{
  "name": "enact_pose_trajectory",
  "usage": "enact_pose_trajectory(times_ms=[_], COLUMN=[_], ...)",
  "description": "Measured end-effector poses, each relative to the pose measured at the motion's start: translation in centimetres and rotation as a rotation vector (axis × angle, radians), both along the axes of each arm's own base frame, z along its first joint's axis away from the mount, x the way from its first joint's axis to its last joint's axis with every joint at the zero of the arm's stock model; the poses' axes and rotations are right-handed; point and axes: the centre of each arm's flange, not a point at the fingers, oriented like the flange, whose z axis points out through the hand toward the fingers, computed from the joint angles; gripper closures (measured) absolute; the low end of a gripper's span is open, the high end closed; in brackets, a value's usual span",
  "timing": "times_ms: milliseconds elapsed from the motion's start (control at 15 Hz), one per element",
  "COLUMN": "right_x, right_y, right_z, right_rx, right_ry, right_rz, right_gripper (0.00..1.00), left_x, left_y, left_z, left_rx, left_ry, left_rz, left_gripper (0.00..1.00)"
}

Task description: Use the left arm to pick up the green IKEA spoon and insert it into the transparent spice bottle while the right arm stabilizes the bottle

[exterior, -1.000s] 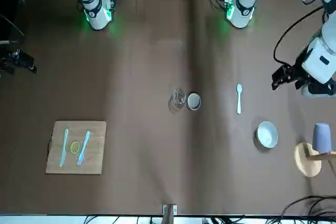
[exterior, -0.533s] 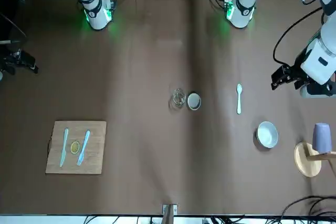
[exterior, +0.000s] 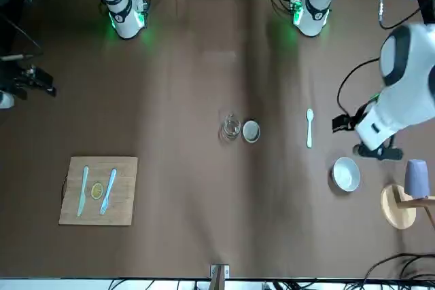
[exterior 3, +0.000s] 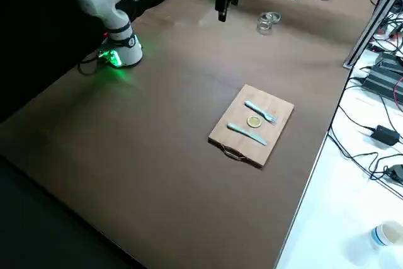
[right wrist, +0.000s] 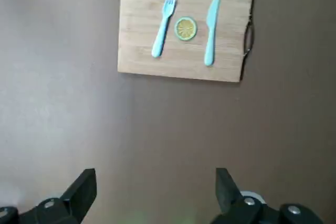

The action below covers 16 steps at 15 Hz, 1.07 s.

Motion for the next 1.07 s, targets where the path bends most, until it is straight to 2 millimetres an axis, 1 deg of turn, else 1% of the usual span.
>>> enact_pose_trajectory(times_ms=[67, 200, 333, 467, 533, 733, 867, 933, 1067], right_x=[0.4, 1.5, 2.4, 3.3, 3.5, 3.7, 3.5, 3.4, 3.1], right_y=[1.0, 3.1, 5.0, 7.2, 8.4, 13.0, 15.3, 16.0, 16.3], right_z=[-0.9, -2.9, -4.6, -6.1, -7.0, -9.2, -10.4, -10.7, -11.5], right_rx=[-0.001, -0.003, -0.006, -0.008, -0.009, -0.008, 0.007, 0.038, 0.133], right_ry=[0.012, 0.035, 0.043, 0.038, 0.044, 0.07, 0.089, 0.099, 0.124], right_rz=[0.017, 0.053, 0.084, 0.119, 0.141, 0.275, 0.412, 0.486, 0.606], right_gripper=[0.0, 0.0, 0.0, 0.0, 0.0, 0.0, 0.0, 0.0, 0.0], left_x=[-0.1, -1.1, -2.7, -4.7, -5.8, -8.8, -10.0, -10.3, -10.6], left_y=[0.2, 1.2, 2.0, 2.3, 2.3, 2.1, 1.2, 0.6, -0.1], left_z=[-2.6, -7.6, -12.1, -16.2, -18.0, -22.4, -24.5, -25.5, -27.0], left_rx=[0.0, 0.0, -0.002, -0.005, -0.008, -0.014, -0.015, -0.015, -0.016], left_ry=[-0.001, -0.012, -0.041, -0.095, -0.128, -0.184, -0.172, -0.163, -0.154], left_rz=[0.004, 0.02, 0.034, 0.057, 0.073, 0.153, 0.184, 0.186, 0.185], left_gripper=[0.0, 0.0, 0.0, 0.0, 0.0, 0.0, 0.0, 0.01, 0.03])
